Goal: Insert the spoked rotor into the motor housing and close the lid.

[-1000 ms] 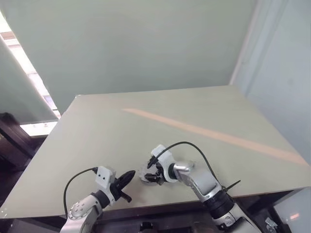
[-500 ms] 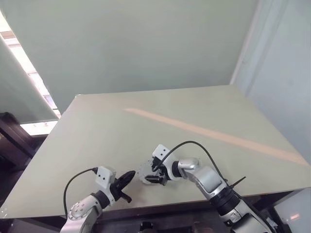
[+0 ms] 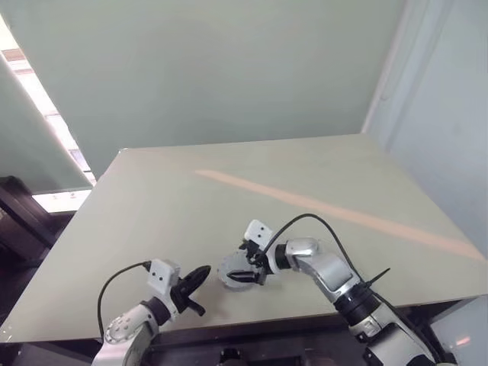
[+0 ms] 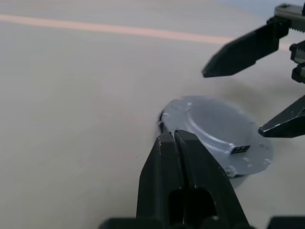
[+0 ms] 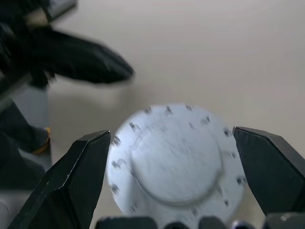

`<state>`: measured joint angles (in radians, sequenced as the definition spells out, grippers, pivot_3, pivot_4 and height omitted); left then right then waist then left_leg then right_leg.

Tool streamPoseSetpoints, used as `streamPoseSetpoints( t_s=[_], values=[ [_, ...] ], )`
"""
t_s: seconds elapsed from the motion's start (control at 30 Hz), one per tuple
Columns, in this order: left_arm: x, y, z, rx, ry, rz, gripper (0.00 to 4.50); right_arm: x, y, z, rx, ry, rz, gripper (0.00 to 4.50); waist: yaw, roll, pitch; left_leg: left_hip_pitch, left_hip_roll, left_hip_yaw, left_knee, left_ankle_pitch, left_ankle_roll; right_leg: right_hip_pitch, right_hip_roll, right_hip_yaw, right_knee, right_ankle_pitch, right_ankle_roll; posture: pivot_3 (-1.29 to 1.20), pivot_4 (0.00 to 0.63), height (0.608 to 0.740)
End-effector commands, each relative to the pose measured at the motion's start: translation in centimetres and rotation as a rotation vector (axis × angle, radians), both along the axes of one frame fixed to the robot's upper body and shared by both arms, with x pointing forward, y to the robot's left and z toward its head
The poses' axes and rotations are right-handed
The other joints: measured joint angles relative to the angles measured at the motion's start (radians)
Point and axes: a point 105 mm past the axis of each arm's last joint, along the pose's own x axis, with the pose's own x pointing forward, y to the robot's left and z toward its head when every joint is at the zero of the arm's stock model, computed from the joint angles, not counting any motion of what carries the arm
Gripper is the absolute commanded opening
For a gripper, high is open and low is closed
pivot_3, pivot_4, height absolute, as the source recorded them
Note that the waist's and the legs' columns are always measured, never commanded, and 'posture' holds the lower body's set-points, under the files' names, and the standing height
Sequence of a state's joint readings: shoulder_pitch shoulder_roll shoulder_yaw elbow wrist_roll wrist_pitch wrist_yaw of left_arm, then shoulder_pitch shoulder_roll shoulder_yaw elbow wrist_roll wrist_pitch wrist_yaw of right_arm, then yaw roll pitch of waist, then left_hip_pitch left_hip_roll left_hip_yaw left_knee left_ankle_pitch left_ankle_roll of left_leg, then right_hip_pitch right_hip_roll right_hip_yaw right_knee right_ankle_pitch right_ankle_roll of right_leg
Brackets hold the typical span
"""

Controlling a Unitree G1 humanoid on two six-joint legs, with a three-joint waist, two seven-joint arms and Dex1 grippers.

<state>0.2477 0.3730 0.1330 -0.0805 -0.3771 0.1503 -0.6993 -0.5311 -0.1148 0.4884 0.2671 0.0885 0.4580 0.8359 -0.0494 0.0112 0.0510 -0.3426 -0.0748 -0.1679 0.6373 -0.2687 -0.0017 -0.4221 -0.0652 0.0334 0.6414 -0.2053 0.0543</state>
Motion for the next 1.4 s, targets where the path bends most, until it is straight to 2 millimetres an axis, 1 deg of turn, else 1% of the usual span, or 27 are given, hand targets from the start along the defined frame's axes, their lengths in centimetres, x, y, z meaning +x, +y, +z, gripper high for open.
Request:
streamPoseSetpoints(
  t_s=[0.03,0.23,0.47,0.5,0.53,0.6,1.03,1.4],
  values=[
    [0.1,1.4,1.2,0.006,-0.041,0.03,0.0,0.3,0.4,0.6,0.017,-0.041,0.032,4.48,0.0,0.0,0.0,0.0,0.0,0.0,0.0,0.0,0.0,0.0,0.0,0.0,0.0,0.0,0.0,0.0,0.0,0.74],
    [-0.3,1.8,1.1,0.006,-0.024,0.047,0.0,0.3,0.6,-0.2,0.021,-0.018,0.032,4.48,0.001,0.0,0.0,0.0,-0.001,0.0,0.001,0.0,0.0,0.0,0.0,0.0,0.0,0.001,-0.001,0.0,0.0,0.74],
    [-0.1,1.5,1.1,0.005,-0.024,0.042,0.0,0.5,0.7,-0.8,0.012,-0.017,0.01,4.48,0.0,0.0,0.0,0.0,-0.001,0.0,0.002,0.0,0.0,0.001,0.0,0.0,0.0,0.002,-0.003,0.0,0.0,0.74],
    [-0.1,1.4,1.1,0.005,-0.024,0.041,0.0,0.5,0.7,-0.9,0.01,-0.018,0.006,4.12,0.0,0.0,0.0,0.0,0.0,0.001,0.002,0.0,0.0,0.001,0.0,0.0,0.0,0.002,-0.003,0.0,0.0,0.74],
    [0.0,1.4,1.1,0.005,-0.024,0.039,0.0,0.5,0.7,-0.9,0.007,-0.017,0.003,3.96,0.0,0.0,0.0,0.0,0.0,0.001,0.002,0.0,0.0,0.001,0.0,0.0,0.0,0.002,-0.003,0.0,0.0,0.74],
    [0.1,1.2,1.1,0.005,-0.024,0.034,0.0,0.6,0.7,-1.0,0.005,-0.014,-0.005,3.28,0.0,0.0,0.0,0.0,0.0,0.0,0.002,0.0,0.0,0.001,0.0,0.0,0.0,0.002,-0.003,0.0,0.0,0.74],
    [-0.1,0.5,0.7,-0.004,-0.012,0.012,0.0,0.5,1.3,0.3,0.081,0.018,-0.077,3.27,0.0,0.0,0.0,0.0,0.0,0.001,0.002,0.0,0.0,0.001,0.001,0.001,0.0,0.003,-0.005,0.0,0.0,0.74],
    [-0.1,0.4,0.6,-0.006,-0.008,0.003,0.0,0.7,1.3,-0.9,0.014,0.034,-0.17,3.27,0.0,0.0,0.0,0.001,0.0,0.002,0.003,0.0,0.0,0.001,0.001,0.002,0.001,0.004,-0.005,0.0,0.0,0.74]
  ],
)
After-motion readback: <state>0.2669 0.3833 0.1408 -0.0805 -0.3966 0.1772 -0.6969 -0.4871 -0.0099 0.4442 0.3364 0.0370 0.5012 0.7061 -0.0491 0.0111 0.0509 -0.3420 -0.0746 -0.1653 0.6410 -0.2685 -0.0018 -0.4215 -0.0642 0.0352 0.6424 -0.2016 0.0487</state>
